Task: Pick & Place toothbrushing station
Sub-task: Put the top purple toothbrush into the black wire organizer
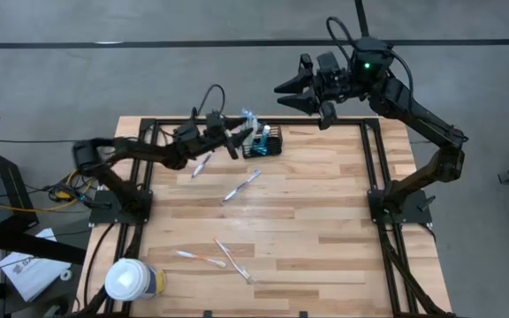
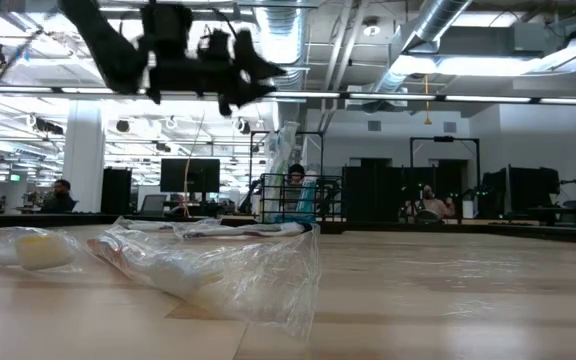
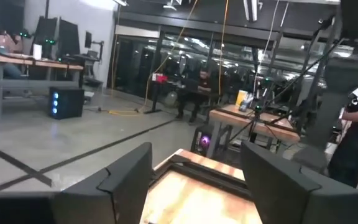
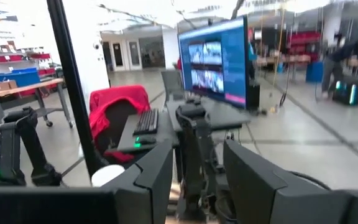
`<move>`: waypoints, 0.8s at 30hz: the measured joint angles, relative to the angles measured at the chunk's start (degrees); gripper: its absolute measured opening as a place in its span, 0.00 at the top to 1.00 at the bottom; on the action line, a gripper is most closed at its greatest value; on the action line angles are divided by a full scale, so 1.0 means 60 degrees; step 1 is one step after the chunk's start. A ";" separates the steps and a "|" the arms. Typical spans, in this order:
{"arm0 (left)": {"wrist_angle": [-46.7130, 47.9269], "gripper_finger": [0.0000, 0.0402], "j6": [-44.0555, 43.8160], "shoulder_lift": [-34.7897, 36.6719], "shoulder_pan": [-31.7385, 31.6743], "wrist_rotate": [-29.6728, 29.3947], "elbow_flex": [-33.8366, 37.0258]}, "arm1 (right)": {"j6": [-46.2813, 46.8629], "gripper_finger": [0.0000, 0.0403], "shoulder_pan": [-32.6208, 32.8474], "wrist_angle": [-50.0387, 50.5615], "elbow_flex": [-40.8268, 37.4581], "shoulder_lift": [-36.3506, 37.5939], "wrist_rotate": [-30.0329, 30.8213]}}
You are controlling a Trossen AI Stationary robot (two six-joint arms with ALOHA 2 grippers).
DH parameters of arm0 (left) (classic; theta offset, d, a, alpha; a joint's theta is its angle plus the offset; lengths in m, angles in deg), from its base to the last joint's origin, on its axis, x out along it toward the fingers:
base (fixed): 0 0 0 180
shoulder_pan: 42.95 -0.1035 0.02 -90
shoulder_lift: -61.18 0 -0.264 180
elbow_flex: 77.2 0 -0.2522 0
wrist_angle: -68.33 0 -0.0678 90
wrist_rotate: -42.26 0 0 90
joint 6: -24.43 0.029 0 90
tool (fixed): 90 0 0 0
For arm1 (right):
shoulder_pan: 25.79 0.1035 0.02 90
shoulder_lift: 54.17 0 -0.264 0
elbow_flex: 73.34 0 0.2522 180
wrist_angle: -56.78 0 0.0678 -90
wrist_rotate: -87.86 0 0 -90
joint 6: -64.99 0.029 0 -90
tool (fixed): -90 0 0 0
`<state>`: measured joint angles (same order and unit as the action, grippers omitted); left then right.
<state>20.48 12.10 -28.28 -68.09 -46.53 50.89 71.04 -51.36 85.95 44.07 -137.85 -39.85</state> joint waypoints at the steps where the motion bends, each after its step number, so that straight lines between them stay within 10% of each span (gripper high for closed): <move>1: 0.0460 0.42 -0.0011 0.0449 0.0000 0.0096 0.0000 | 0.0000 0.67 -0.0004 -0.0204 0.0000 0.0000 0.0000; 13: 0.4522 0.53 -0.0673 0.4086 -0.0018 0.0118 -0.0004 | 0.0411 0.67 0.0037 -0.0854 0.0000 0.0006 -0.0002; 24: 1.1299 0.53 -0.2409 0.5353 0.0236 0.0165 -0.0007 | -0.0257 0.67 0.0824 0.2735 -0.0007 -0.0007 0.1641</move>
<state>88.27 -2.35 3.84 -66.68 -45.54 50.85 69.49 -46.41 102.36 44.03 -137.89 -30.01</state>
